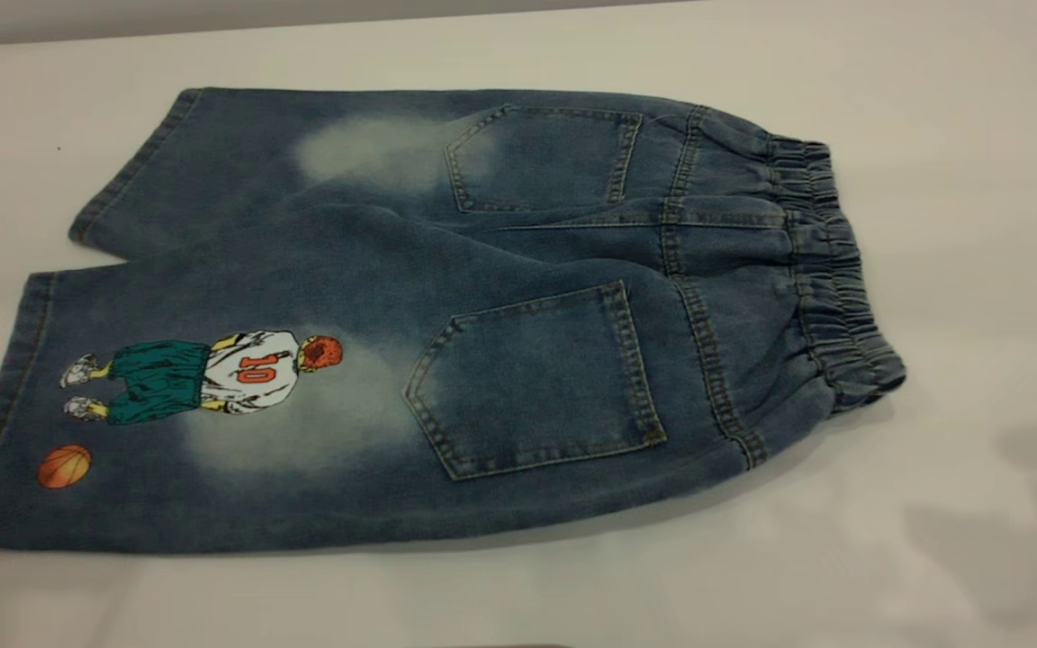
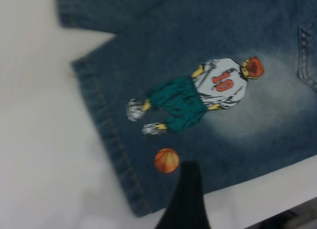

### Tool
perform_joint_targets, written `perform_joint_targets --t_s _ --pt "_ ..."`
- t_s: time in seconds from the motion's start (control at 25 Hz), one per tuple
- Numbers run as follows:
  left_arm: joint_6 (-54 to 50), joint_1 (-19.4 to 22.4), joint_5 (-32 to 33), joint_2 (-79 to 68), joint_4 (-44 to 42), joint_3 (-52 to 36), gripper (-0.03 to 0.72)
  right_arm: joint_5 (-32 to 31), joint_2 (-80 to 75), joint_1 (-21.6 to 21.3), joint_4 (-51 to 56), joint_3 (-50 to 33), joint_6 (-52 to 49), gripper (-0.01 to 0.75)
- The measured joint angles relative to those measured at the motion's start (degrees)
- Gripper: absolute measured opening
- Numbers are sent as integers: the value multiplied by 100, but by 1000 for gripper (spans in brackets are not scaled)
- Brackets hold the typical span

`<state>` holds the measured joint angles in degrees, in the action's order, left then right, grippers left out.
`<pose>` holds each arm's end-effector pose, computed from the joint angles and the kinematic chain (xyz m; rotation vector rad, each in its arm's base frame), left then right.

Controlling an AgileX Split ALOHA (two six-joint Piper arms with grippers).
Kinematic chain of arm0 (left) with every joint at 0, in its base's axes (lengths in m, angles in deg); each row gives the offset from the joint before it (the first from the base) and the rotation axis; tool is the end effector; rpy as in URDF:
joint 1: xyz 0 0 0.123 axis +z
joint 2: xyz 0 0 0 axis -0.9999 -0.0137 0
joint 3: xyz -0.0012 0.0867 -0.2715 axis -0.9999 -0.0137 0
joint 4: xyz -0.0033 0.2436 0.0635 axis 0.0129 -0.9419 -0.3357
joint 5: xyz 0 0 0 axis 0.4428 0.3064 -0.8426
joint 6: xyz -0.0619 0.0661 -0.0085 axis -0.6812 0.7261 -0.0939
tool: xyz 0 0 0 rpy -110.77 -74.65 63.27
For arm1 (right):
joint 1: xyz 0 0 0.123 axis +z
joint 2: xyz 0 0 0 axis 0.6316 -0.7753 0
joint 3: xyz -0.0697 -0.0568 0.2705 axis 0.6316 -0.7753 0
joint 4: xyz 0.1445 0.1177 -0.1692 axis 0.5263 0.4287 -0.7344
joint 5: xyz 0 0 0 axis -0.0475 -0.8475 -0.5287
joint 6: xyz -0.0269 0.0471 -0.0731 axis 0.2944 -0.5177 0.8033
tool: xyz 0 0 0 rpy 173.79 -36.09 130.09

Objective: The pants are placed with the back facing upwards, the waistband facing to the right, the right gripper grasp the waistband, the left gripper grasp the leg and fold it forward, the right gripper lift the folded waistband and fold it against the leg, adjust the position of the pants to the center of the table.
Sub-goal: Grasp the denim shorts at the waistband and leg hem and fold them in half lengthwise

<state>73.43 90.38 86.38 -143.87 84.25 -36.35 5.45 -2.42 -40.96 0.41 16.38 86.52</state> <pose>0.2036 -0.0156 0.2555 0.3508 2.4940 -0.1775 0.1785 0.0435 0.2090 0.0937 2.6214 0.8079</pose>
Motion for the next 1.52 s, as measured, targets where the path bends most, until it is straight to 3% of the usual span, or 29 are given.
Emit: perform_joint_targets --t_s 0.36,0.8,1.52 --pt "854 -93 -508 -1273 1052 40 581 207 -2615 0 2296 57 1843 601" --pt "1283 -573 -657 -1587 1488 61 580 207 -4498 0 3706 162 3483 591" --pt "1297 -578 -681 -1587 1521 61 580 376 -5481 0 3904 1040 3820 589"
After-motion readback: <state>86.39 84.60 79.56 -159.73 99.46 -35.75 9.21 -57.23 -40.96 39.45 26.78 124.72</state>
